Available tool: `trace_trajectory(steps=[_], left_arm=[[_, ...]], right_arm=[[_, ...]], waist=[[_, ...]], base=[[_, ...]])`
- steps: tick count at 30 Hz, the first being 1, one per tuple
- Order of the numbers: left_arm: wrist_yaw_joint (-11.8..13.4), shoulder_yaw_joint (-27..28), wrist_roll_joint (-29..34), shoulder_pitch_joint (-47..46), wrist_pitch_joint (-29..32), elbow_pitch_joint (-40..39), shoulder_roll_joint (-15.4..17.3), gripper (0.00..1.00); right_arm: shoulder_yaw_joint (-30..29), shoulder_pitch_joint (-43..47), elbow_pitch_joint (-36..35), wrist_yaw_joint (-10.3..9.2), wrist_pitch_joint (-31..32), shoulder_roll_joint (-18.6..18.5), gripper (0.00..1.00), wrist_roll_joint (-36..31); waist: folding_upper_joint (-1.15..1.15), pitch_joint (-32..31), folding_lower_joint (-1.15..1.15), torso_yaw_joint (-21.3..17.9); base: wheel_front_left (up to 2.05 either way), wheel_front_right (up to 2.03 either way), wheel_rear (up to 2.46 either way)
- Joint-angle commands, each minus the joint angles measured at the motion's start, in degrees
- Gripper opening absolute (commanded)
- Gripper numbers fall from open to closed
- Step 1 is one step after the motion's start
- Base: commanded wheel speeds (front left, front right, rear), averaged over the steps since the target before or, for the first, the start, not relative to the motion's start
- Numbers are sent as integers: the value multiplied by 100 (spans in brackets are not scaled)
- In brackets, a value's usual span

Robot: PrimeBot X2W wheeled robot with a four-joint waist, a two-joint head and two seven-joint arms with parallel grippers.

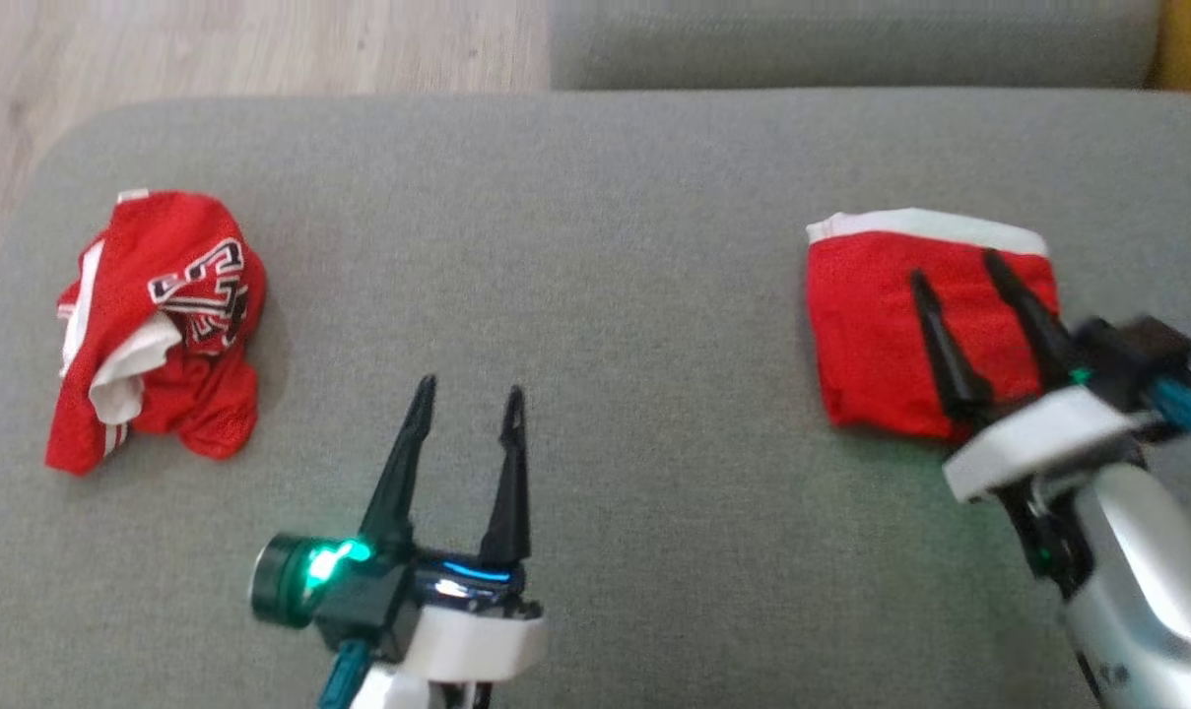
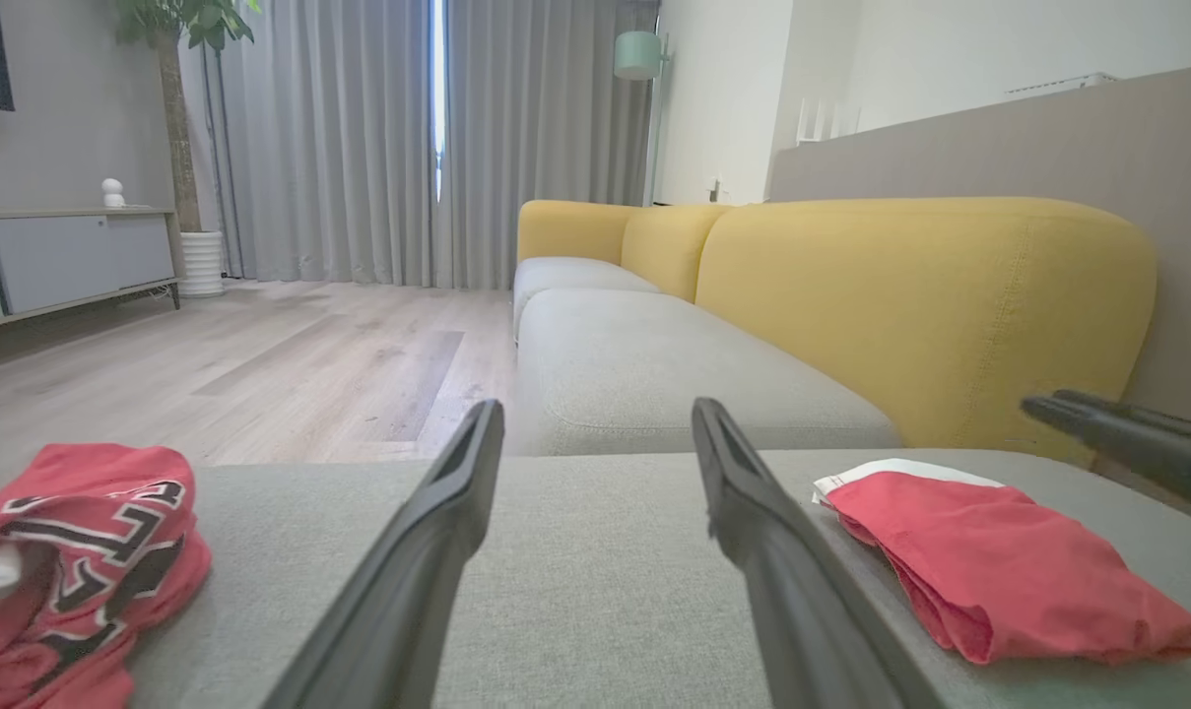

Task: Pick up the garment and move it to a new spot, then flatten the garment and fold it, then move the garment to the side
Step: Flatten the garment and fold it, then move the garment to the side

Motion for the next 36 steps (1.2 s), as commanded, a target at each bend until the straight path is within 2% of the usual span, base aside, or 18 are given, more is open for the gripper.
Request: trace_trajectory(steps=[1,4,10,16,28,36], left_arm=[[52,258,-46,59,-28,-241,12,100],[156,509,46,361,-28,-384,29,100],[285,912,333,1149,-28,-741,77,100],[356,1066,418,1904,-28,-758,53,100],[206,1317,525,2044,-28,-623,29,100],[282,1466,695,2073,-28,-721,23,100]], right_arm=[[-92,173,-280,13,-256,-16,100,-105],[-468,679,-643,13,-609,66,100,-425],[-1070,1894,-1590,13,-700,456,100,-1032],[-1263,2736,-1792,13,-702,674,100,-1192],[-1358,2942,-1710,13,-703,750,100,-1252],[-1282,2976,-1688,13,-703,754,100,-1283]], waist=[[0,-207,0,-93],[0,-533,0,-239],[0,-975,0,-458],[0,-1252,0,-572],[0,-1384,0,-551],[0,-1393,0,-526]], base=[[0,0,0],[0,0,0],[0,0,0],[0,0,0],[0,0,0],[0,0,0]])
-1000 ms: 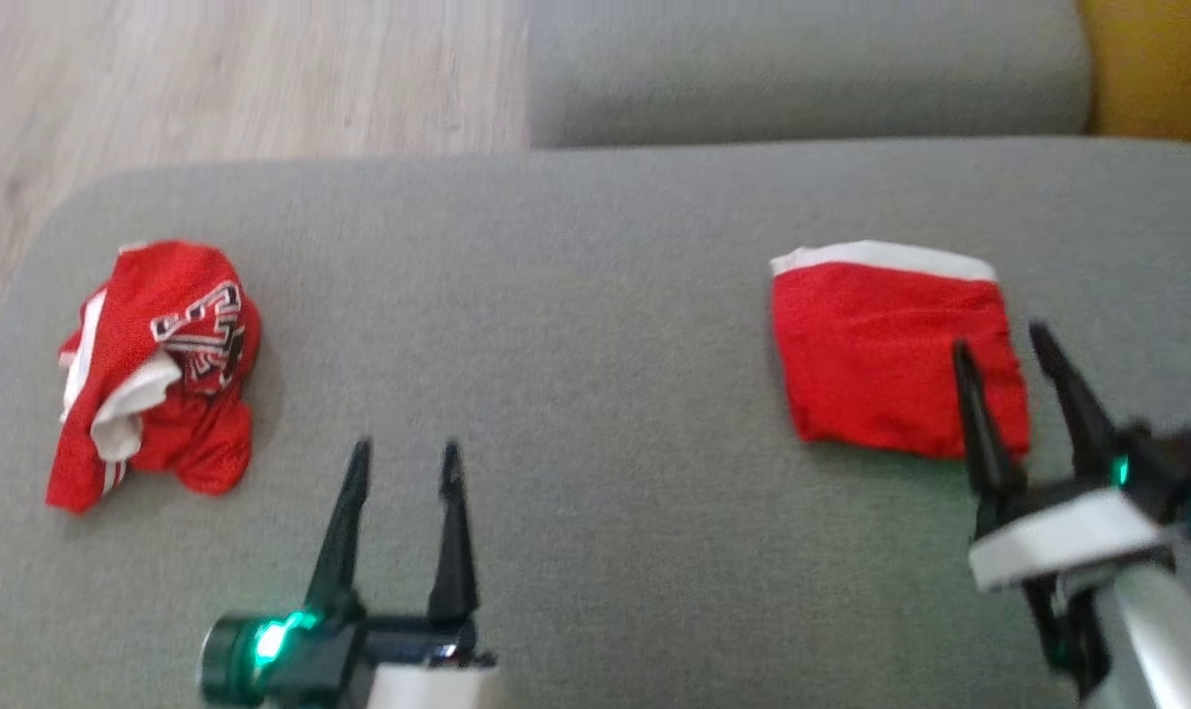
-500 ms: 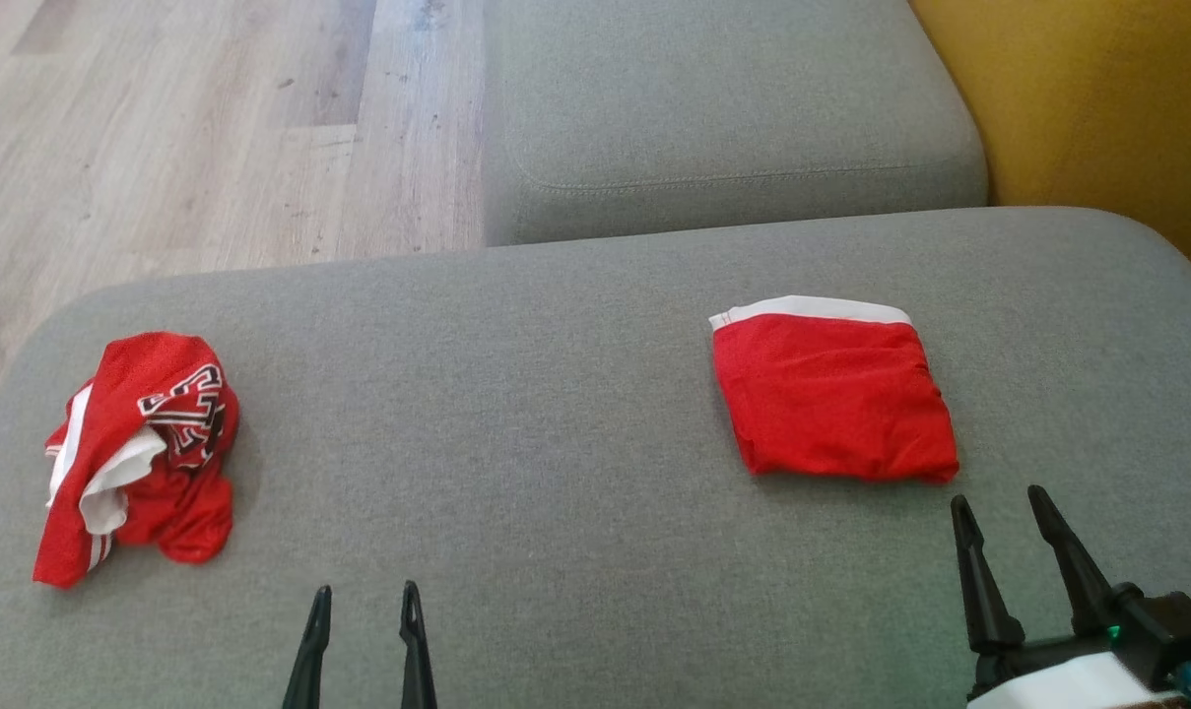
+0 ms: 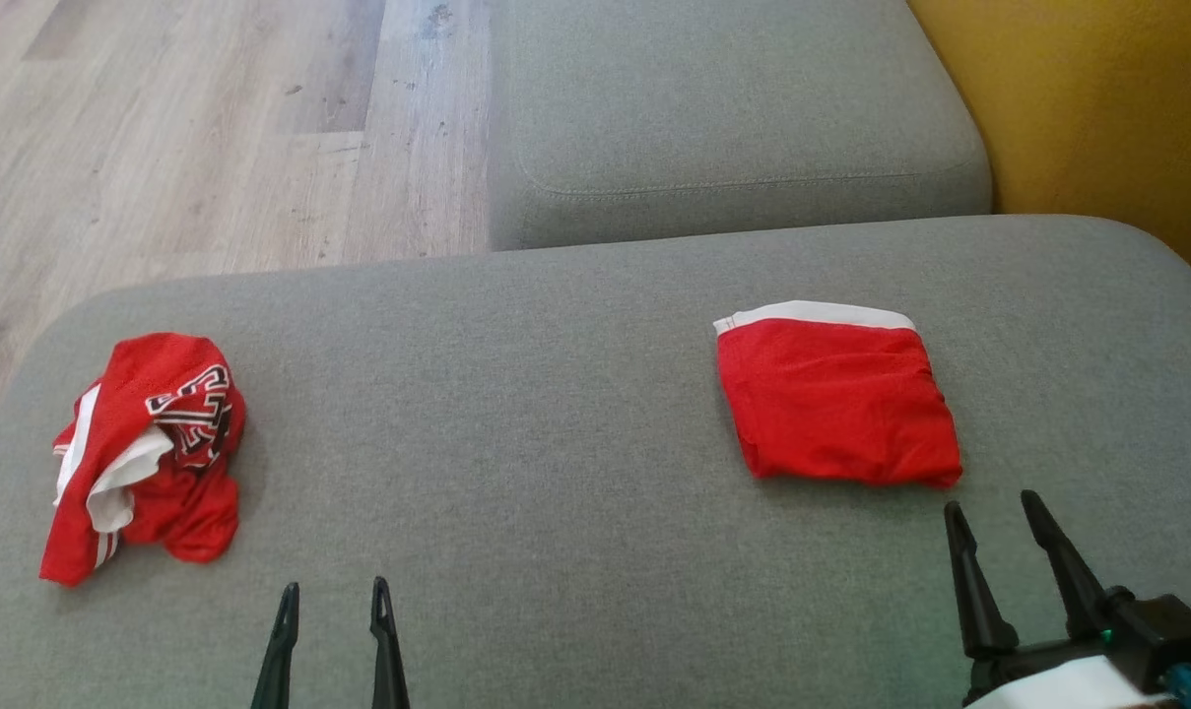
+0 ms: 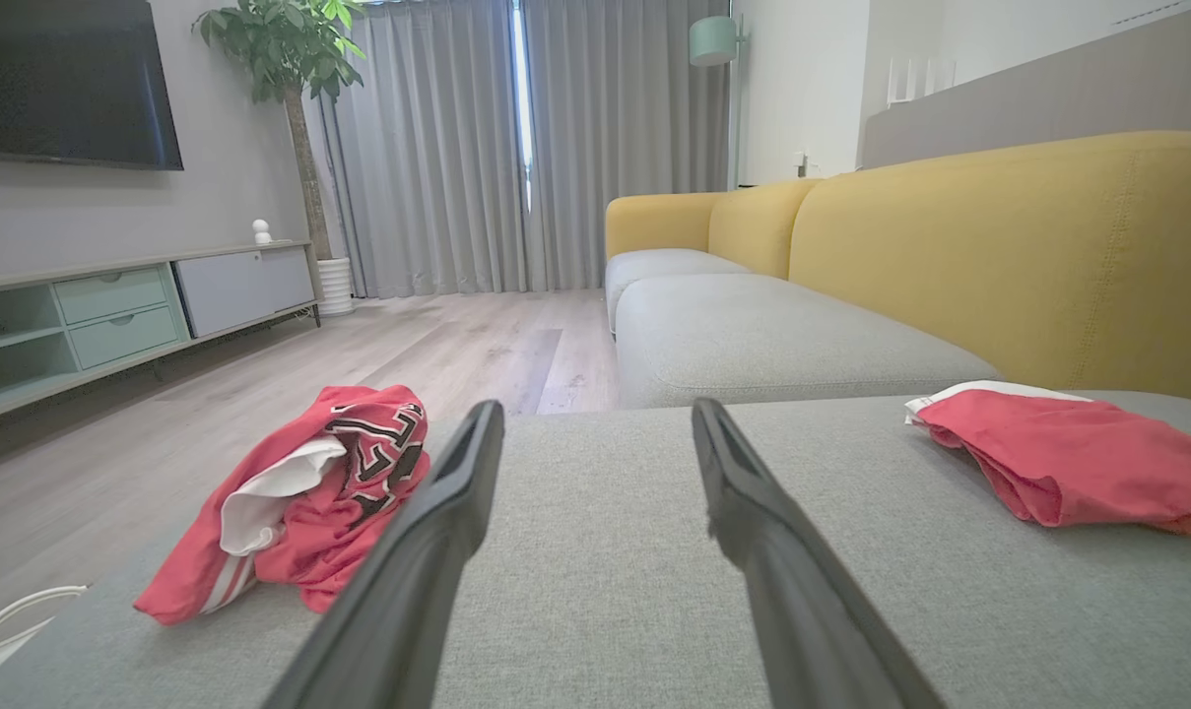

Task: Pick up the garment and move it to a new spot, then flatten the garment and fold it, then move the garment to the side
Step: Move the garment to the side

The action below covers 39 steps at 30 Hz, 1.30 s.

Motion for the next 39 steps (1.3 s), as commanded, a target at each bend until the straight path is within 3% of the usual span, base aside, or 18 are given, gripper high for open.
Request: trace_trajectory(steps=[1,18,31,39], left_arm=[[29,197,41,-230,-28,-188,-42,100],[-19,301,137,-220,-28,-213,-47,100],[66,312,-197,-450,-28,-388,-51,100],[42,-24,-202,-905,-28,-411,-52,100]], right_arm=[[135,-124,-149,13,-62,-63,100,-55],[223,-76,-100,13,-62,-99,100,-104],[197,-508,-17,13,-62,-228,100,-131],[-167,-1689,1078,13,193,-486,100,101]], waist=[[0,-3,0,0],[0,24,0,104],[0,596,0,172],[0,1323,0,261]], base=[[0,0,0],[0,0,0],[0,0,0],[0,0,0]])
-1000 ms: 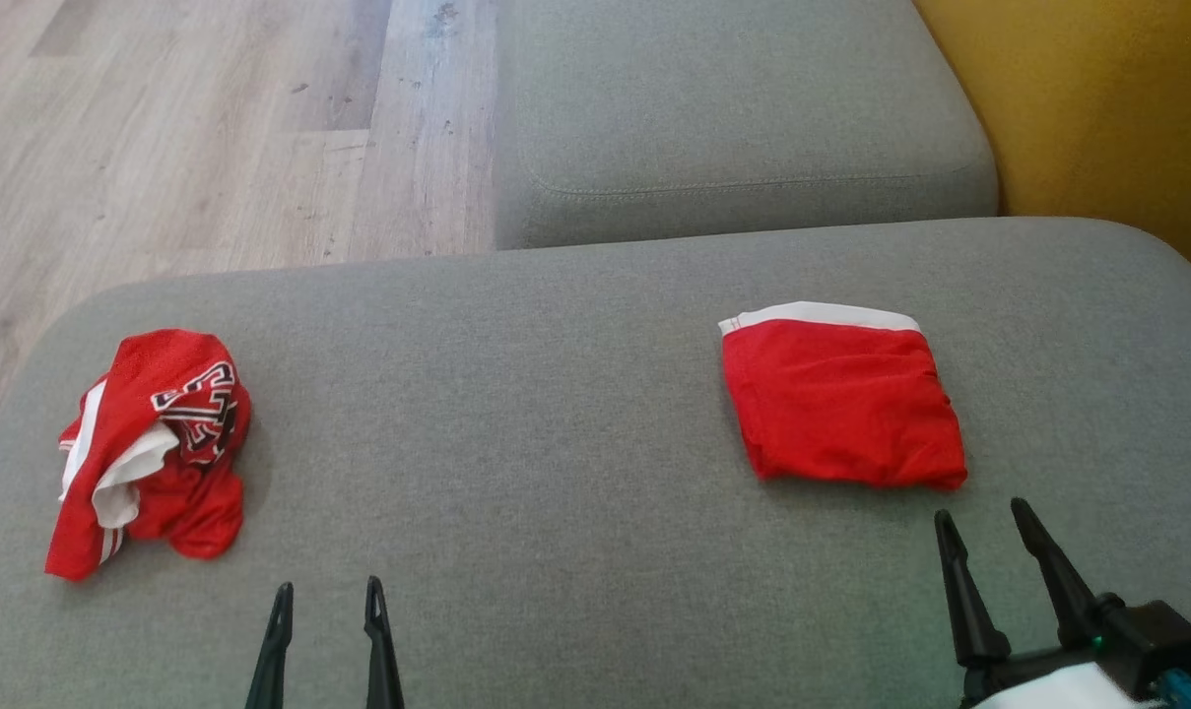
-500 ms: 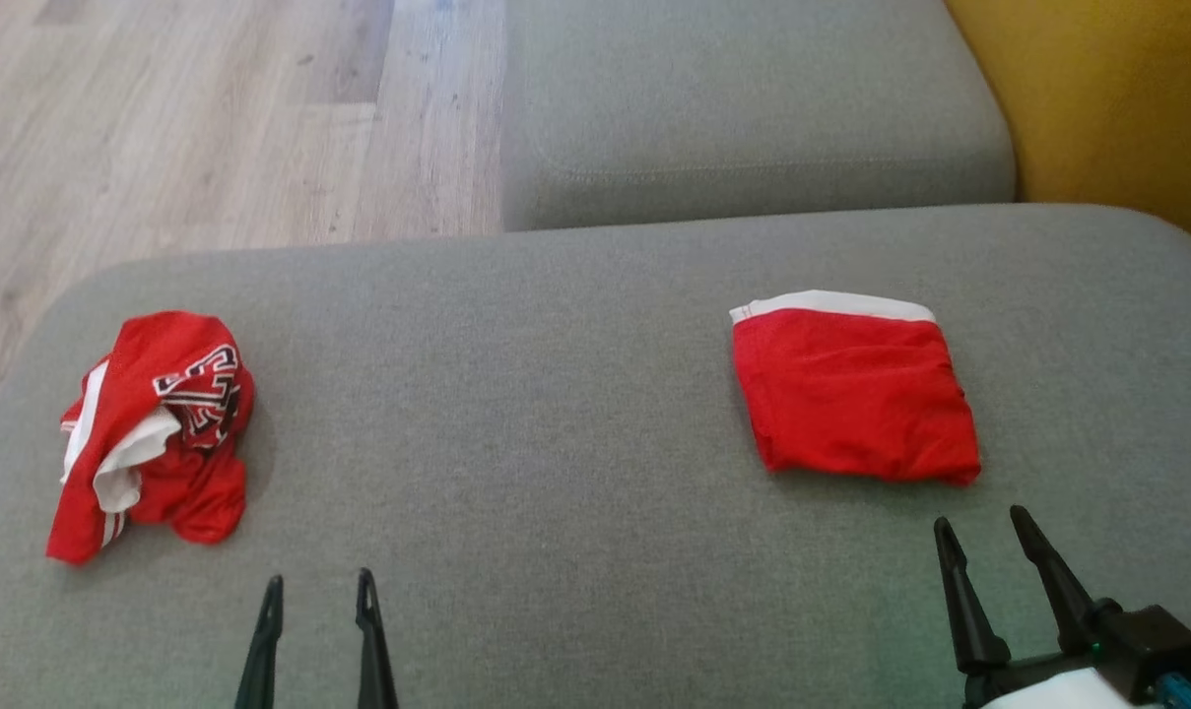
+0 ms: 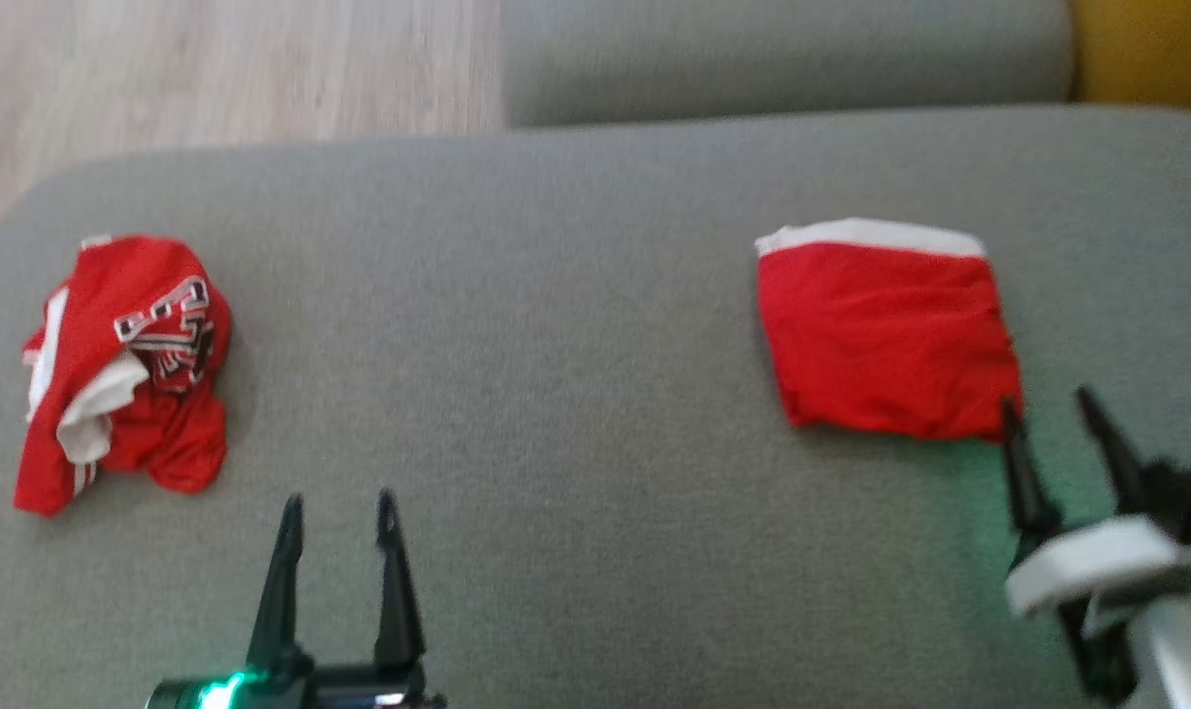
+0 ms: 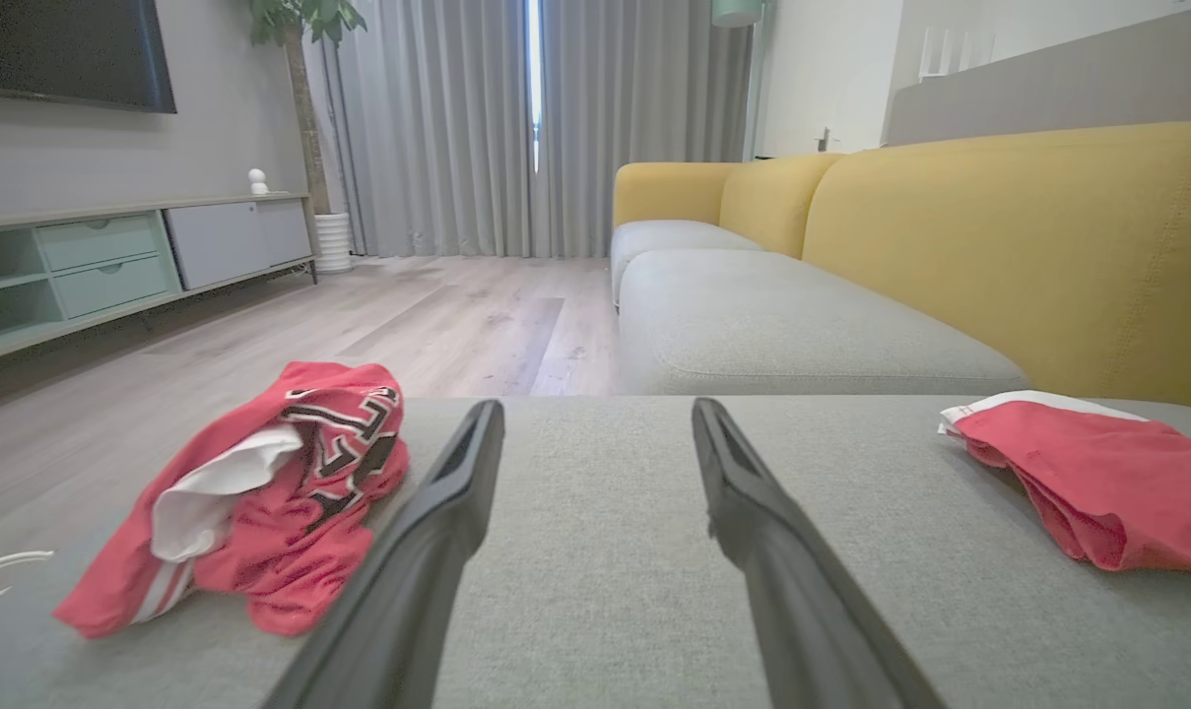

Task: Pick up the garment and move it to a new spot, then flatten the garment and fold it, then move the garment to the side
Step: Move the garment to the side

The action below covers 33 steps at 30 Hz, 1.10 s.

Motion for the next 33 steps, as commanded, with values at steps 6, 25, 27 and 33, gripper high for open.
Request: trace_trajectory(steps=[6,25,27,33], left_arm=[[44,-151,-2,-651,-28,-118,-44,100],[216,-378,-41,-1165,-28,-78,-44,100],[214,-376,2,-1229,-28,-95,-44,100],[397,-395,646,-1602,-28,-272,23,100]], right_arm=[[-219,-1397,955,13,656,-427,100,127],[977,-2640,2242,13,1478,-1062,0,1478],[1006,-2758,2243,13,1366,-1279,0,1484],[946,-3263,2342,13,1206,-2030,0,1332]], waist=[[0,733,-1,146],[0,1380,-1,43],[0,1486,-1,-61],[0,1967,-1,-363]], base=[[0,0,0],[0,0,0],[0,0,0],[0,0,0]])
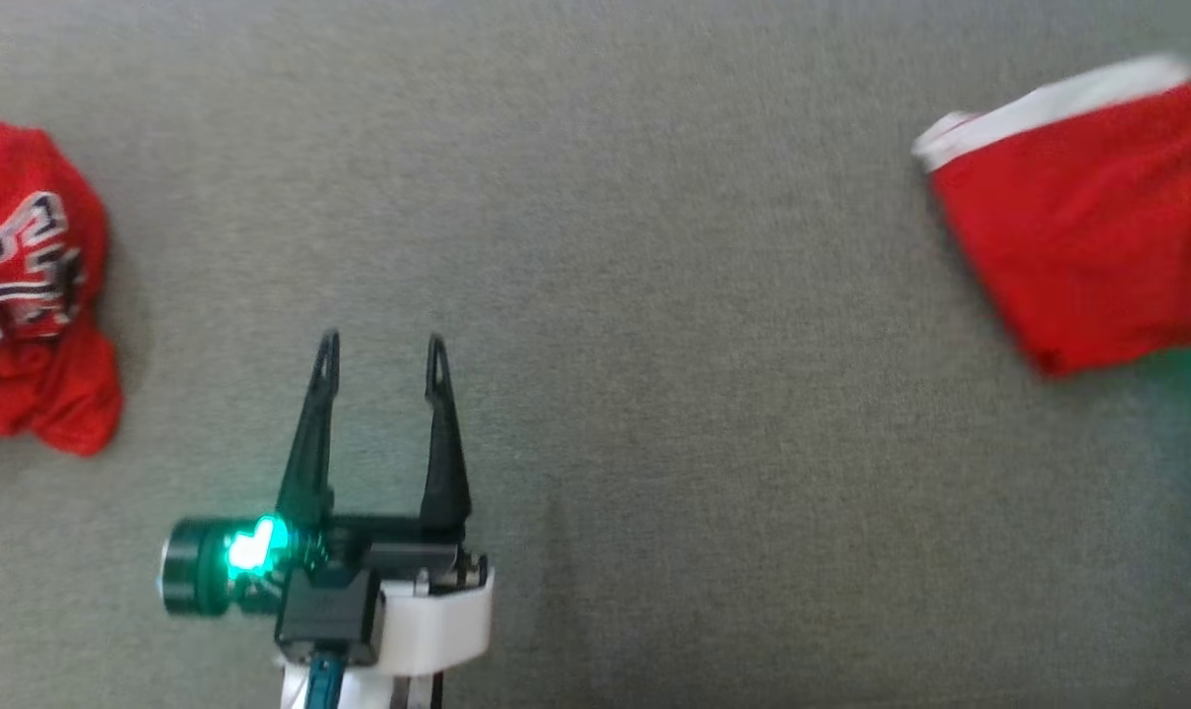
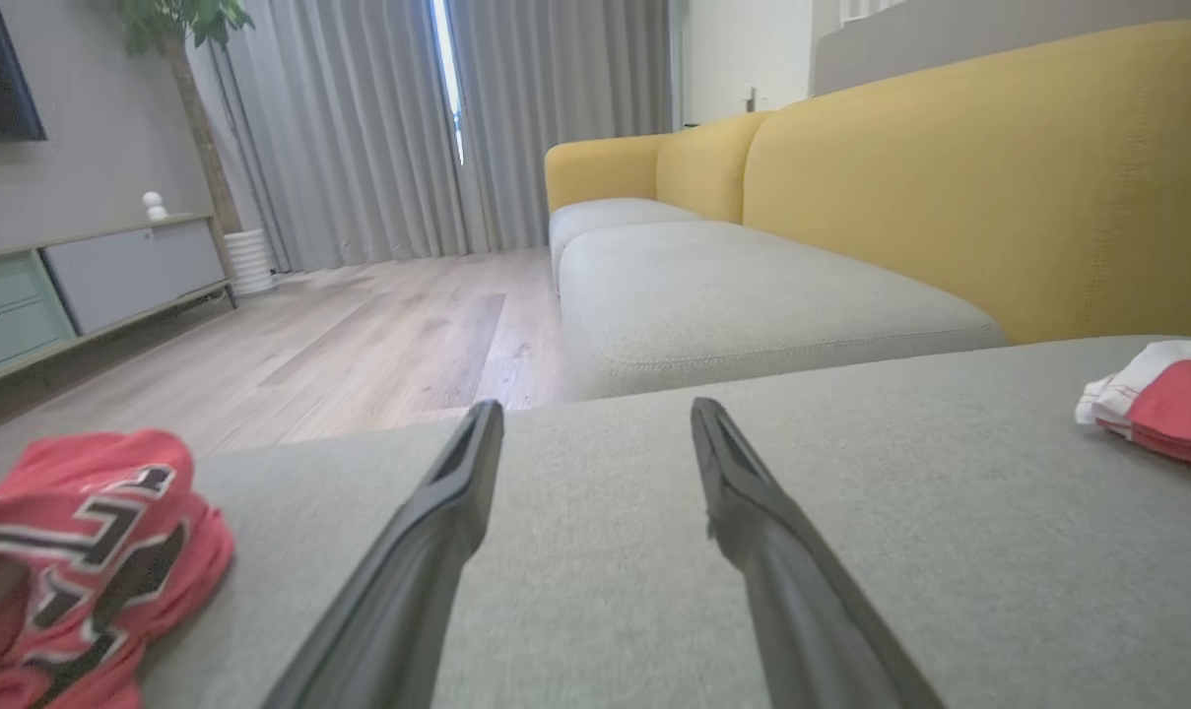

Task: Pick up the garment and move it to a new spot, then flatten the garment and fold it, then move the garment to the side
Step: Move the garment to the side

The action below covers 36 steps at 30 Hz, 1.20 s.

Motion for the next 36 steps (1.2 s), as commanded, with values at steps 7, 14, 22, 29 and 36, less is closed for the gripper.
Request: trace_trajectory(steps=[7,14,22,29,36], left_arm=[[172,76,155,-490,-28,-345,195,100],[233,-7,95,-677,-28,-287,303,100],[293,-96,-87,-581,-28,-76,278,100],[260,-3,-356,-176,-28,104,215,100],[27,312,-627,576,-28,409,158,100]], right_arm=[[-165,-565,112,13,-136,-951,0,-163],[-557,-814,431,13,-289,-1341,1,-446],[-1093,-725,889,13,-838,-871,100,-1440],[-1097,-113,738,13,-1202,43,100,-1845],[-600,1285,11,13,-1411,1327,100,-1660]], waist=[[0,719,-1,-348],[0,850,-1,-396],[0,252,-1,-313],[0,-704,-1,-192],[0,-1970,-1,-17]], base=[[0,0,0],[0,0,0],[0,0,0],[0,0,0],[0,0,0]])
